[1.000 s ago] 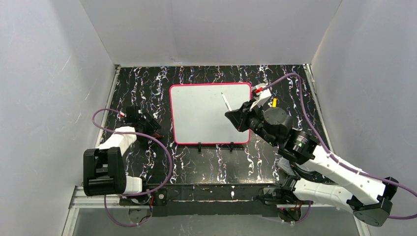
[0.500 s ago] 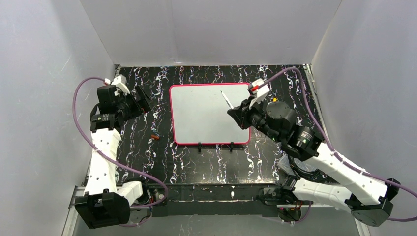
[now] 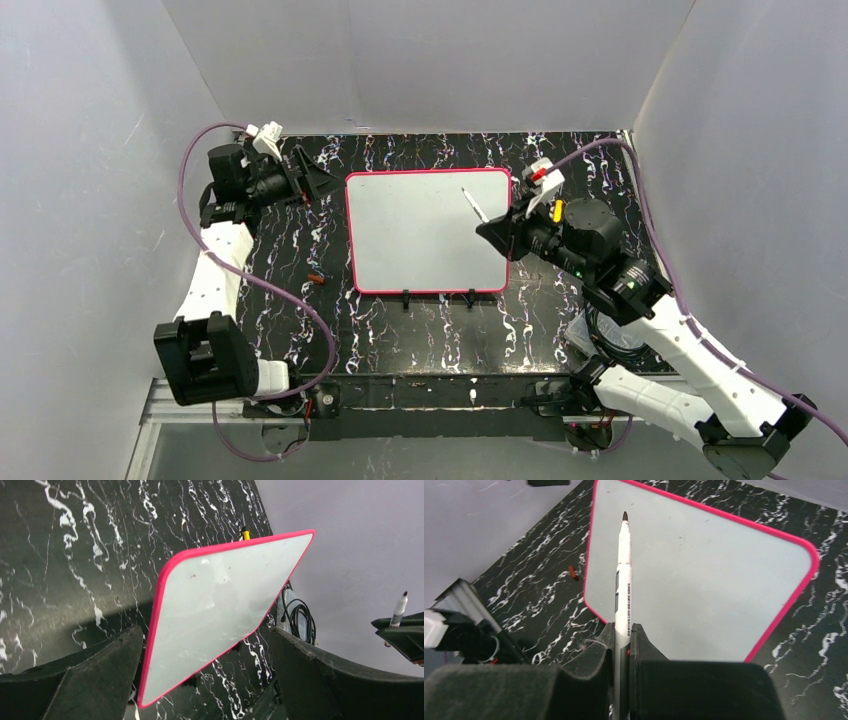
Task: Write a sentence on the whiteboard
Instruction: Move the whiteboard to the center of the board.
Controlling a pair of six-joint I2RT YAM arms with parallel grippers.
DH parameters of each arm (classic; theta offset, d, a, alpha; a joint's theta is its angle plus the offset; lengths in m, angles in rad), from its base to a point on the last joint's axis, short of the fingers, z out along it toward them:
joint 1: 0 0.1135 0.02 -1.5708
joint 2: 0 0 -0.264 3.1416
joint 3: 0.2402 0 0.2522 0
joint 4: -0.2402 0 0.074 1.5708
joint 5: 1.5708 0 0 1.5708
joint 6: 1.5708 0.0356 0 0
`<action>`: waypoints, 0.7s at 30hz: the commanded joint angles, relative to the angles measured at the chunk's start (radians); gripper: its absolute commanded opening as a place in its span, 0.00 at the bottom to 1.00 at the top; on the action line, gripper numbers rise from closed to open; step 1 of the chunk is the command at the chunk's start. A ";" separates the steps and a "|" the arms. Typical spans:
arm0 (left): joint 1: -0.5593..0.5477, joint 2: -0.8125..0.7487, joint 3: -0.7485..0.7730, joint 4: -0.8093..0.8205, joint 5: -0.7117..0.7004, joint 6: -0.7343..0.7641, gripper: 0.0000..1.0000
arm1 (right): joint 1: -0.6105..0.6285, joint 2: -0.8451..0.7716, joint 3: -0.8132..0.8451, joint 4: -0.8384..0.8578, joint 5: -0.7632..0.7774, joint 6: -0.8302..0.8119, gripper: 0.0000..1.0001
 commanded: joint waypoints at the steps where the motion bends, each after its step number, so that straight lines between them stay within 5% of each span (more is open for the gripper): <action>1: -0.003 0.070 -0.013 0.175 0.067 0.003 0.95 | -0.002 -0.067 -0.039 0.089 -0.108 0.059 0.01; 8: -0.042 0.233 0.033 0.199 0.095 0.040 0.90 | -0.003 -0.108 -0.078 0.070 -0.132 0.085 0.01; 21: -0.164 0.180 -0.037 0.167 0.033 0.072 0.91 | -0.002 -0.099 -0.099 0.090 -0.157 0.087 0.01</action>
